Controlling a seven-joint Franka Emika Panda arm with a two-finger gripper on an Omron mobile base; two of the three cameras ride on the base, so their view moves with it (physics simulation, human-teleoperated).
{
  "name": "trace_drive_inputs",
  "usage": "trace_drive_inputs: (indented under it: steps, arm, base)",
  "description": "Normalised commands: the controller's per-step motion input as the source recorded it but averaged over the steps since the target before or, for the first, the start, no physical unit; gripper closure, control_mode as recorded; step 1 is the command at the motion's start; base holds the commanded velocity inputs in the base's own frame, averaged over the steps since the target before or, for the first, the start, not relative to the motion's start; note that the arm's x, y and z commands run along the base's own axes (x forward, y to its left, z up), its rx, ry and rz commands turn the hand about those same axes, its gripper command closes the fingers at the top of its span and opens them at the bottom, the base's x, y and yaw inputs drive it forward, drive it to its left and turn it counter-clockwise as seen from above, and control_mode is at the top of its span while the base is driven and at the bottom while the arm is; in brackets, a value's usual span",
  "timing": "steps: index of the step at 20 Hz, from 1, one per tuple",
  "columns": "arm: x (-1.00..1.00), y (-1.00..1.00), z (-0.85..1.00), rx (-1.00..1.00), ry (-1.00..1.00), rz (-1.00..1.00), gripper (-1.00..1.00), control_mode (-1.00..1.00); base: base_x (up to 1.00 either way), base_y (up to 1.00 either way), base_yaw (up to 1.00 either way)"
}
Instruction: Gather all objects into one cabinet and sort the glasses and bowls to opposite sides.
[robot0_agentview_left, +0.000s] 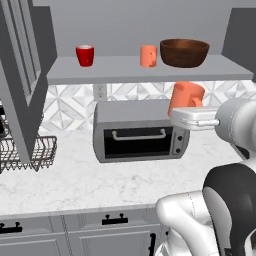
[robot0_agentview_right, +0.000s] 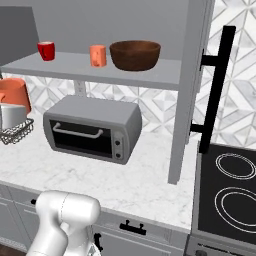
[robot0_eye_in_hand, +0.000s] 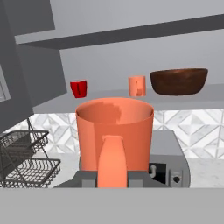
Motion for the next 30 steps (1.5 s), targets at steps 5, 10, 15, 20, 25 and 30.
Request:
trace_drive_inputs:
  steps: [5, 10, 15, 20, 25, 30]
  arm:
    - [0.0, 0.0, 0.0, 0.0, 0.0, 0.0, 1.0, 1.0]
    - [0.0, 0.0, 0.11, 0.0, 0.0, 0.0, 1.0, -1.0]
    - [0.02, 0.02, 0.72, 0.0, 0.0, 0.0, 1.0, -1.0]
    - [0.23, 0.25, 0.06, -0.06, 0.03, 0.01, 1.0, -1.0]
    - [0.7, 0.01, -0.06, -0.01, -0.16, 0.0, 1.0, -1.0]
    - [0.57, 0.0, -0.02, 0.0, -0.13, 0.0, 1.0, -1.0]
  base:
    - [0.0, 0.02, 0.0]
    - [0.0, 0.0, 0.0]
    - [0.0, 0.0, 0.0]
    - [0.0, 0.0, 0.0]
    - [0.0, 0.0, 0.0]
    - [0.0, 0.0, 0.0]
